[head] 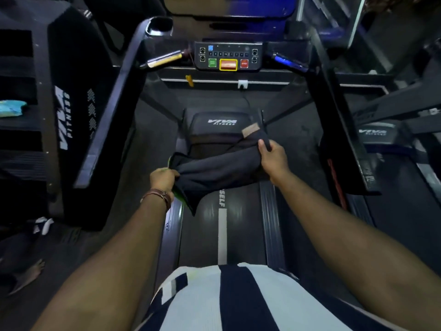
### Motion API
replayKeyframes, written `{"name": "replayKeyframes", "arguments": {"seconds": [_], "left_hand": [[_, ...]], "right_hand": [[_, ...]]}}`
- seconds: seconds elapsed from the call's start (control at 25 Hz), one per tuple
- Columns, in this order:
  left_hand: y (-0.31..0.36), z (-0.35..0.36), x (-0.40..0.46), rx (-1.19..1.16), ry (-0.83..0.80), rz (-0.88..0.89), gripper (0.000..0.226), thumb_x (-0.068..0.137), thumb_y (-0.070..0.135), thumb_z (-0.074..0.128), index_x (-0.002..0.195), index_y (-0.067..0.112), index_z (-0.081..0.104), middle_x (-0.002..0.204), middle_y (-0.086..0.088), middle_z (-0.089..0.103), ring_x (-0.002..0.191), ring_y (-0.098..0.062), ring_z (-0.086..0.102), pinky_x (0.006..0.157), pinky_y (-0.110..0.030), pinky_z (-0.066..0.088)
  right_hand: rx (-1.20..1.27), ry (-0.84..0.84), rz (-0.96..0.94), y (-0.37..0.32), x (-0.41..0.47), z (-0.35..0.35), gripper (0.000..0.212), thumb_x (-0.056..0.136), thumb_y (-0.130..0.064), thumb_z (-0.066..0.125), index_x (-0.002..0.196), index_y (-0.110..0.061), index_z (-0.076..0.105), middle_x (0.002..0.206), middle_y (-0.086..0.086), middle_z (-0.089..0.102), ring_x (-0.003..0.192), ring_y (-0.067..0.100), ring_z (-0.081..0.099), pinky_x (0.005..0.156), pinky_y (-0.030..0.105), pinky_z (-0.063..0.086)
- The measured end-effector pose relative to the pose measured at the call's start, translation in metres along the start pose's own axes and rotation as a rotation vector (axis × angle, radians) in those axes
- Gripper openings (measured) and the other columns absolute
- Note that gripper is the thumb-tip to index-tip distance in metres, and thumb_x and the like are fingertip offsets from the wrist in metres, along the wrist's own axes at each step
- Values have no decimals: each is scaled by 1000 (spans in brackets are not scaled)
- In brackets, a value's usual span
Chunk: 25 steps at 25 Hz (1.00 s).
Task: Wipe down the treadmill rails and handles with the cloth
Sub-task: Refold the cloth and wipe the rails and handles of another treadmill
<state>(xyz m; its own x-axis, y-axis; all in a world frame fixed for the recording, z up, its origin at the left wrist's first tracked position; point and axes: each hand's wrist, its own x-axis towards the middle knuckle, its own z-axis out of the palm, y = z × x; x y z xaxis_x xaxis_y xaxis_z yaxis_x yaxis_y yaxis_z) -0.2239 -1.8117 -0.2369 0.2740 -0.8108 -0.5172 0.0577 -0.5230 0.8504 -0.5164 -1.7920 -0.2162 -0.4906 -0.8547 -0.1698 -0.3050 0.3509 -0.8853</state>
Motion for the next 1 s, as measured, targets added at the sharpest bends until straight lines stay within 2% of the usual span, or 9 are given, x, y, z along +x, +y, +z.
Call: {"name": "replayKeyframes", "arguments": {"seconds": [0.08, 0.16, 0.28, 0.36, 0.48, 0.64, 0.76, 0.88, 1.0], "left_hand": [[13, 13, 10, -41, 10, 35, 33, 72, -8, 69, 97, 11, 58, 90, -10, 58, 86, -22, 56, 61, -24, 49], [22, 21, 25, -89, -195, 59, 65, 68, -13, 74, 116, 24, 48, 104, -8, 63, 90, -23, 63, 72, -34, 56], [37, 29, 64, 457, -569, 387, 99, 46, -14, 83, 127, 34, 54, 124, -9, 60, 114, -30, 59, 87, -39, 54], [52, 40, 81, 879, -549, 563, 88, 47, 1, 91, 126, 24, 60, 119, -12, 54, 118, -31, 51, 99, -31, 45], [74, 61, 89, 1187, -460, 718, 67, 51, 33, 95, 106, 9, 64, 113, -10, 55, 108, -31, 51, 88, -40, 49], [99, 96, 103, 1503, -559, 1313, 34, 78, 35, 59, 81, 4, 72, 114, -18, 55, 107, -36, 46, 80, -47, 47], [101, 122, 91, 1598, -879, 1234, 58, 93, 53, 48, 139, 18, 41, 134, -12, 50, 120, -36, 51, 99, -43, 42], [97, 155, 94, 1806, -934, 1218, 48, 92, 41, 51, 136, 26, 40, 131, -14, 42, 113, -41, 52, 90, -42, 46], [102, 182, 94, 1594, -888, 990, 42, 86, 20, 54, 128, 14, 49, 127, -21, 52, 108, -42, 57, 88, -41, 47]], "right_hand": [[176, -49, 168, -7, 5, -14, 64, 76, -42, 80, 127, -18, 50, 112, 4, 63, 103, 22, 65, 89, 41, 56], [309, -198, 242, -4, 17, -29, 92, 64, -1, 88, 136, -34, 41, 111, 1, 58, 98, 17, 63, 82, 38, 59], [242, -120, 97, 2, 35, -47, 64, 64, 17, 78, 118, -15, 66, 105, 13, 67, 90, 20, 64, 93, 46, 56], [84, -36, 13, -1, 46, -52, 46, 69, 16, 77, 108, -7, 72, 104, 10, 71, 93, 17, 65, 101, 46, 52], [-113, -63, -27, -11, 60, -53, 62, 64, 16, 78, 119, -12, 71, 112, 4, 71, 105, 13, 65, 100, 32, 52], [-258, 126, -45, -20, 81, -50, 47, 72, 13, 74, 115, -7, 73, 108, 0, 70, 105, 9, 63, 83, 7, 43], [-348, 257, -100, -17, 95, -51, 26, 74, 2, 77, 99, -8, 78, 103, 9, 73, 102, 21, 67, 81, 15, 44], [-440, 460, -52, -9, 93, -48, 16, 78, -20, 80, 94, -16, 79, 120, 0, 61, 111, 19, 54, 95, 25, 37], [-391, 671, -118, -4, 66, -31, 15, 76, -22, 77, 91, -19, 77, 114, -7, 71, 120, 20, 56, 103, 45, 39]]}}
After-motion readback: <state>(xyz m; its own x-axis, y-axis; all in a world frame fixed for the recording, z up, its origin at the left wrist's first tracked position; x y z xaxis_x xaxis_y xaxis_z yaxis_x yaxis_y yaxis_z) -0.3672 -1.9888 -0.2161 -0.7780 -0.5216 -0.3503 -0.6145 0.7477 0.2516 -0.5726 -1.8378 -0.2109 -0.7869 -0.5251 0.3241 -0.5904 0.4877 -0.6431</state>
